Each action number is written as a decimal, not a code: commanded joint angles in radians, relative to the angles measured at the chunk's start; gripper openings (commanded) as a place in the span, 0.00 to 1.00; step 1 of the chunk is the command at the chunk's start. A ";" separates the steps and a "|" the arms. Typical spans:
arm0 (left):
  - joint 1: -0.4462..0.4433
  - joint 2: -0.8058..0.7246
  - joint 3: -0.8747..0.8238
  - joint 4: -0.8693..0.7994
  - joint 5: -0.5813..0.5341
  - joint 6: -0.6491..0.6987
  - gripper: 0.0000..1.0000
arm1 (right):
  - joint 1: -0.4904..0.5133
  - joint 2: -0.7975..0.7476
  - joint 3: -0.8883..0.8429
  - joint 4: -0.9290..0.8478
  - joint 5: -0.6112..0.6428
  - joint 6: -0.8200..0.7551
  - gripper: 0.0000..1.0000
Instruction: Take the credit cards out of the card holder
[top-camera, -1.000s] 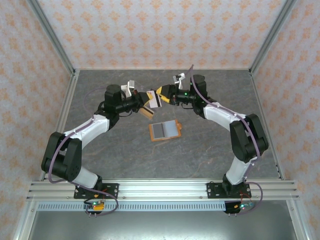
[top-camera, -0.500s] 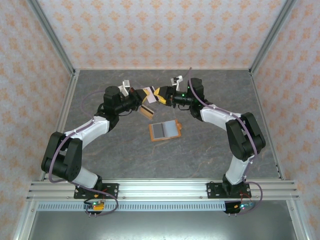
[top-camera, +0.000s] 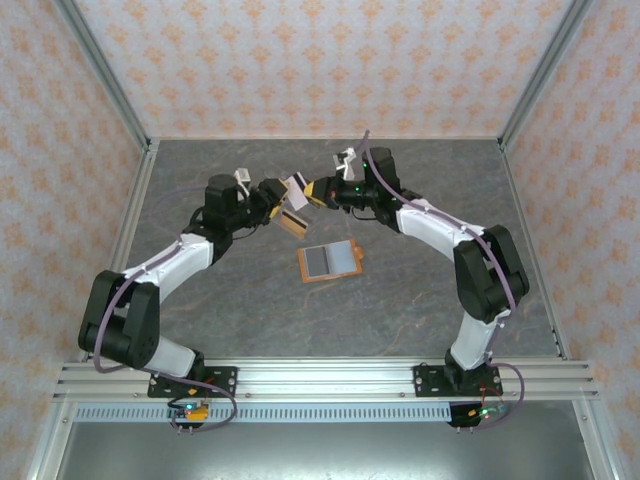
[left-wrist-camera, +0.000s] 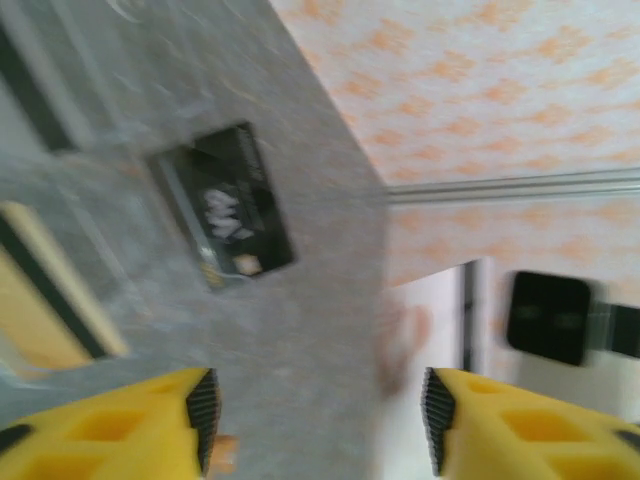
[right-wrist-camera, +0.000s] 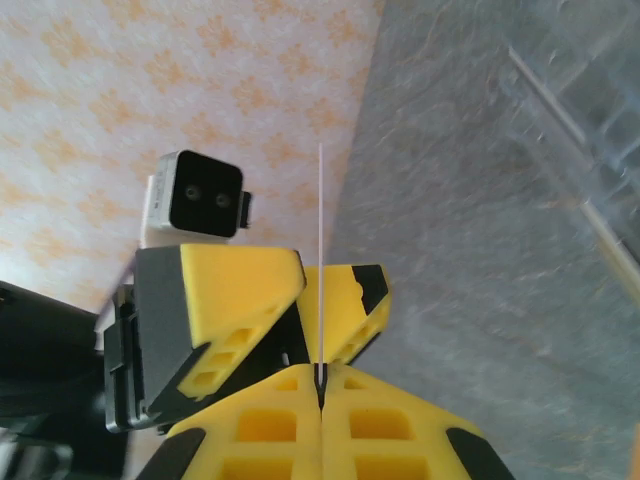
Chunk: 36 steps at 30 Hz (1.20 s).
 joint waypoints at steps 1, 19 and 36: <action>0.023 -0.085 -0.013 -0.271 -0.161 0.114 0.79 | 0.034 0.026 0.118 -0.296 0.176 -0.359 0.00; 0.072 -0.177 0.036 -0.723 -0.452 0.252 1.00 | 0.160 0.442 0.737 -0.622 0.468 -0.883 0.00; 0.090 -0.160 0.032 -0.727 -0.420 0.249 1.00 | 0.164 0.662 0.979 -0.647 0.531 -0.956 0.00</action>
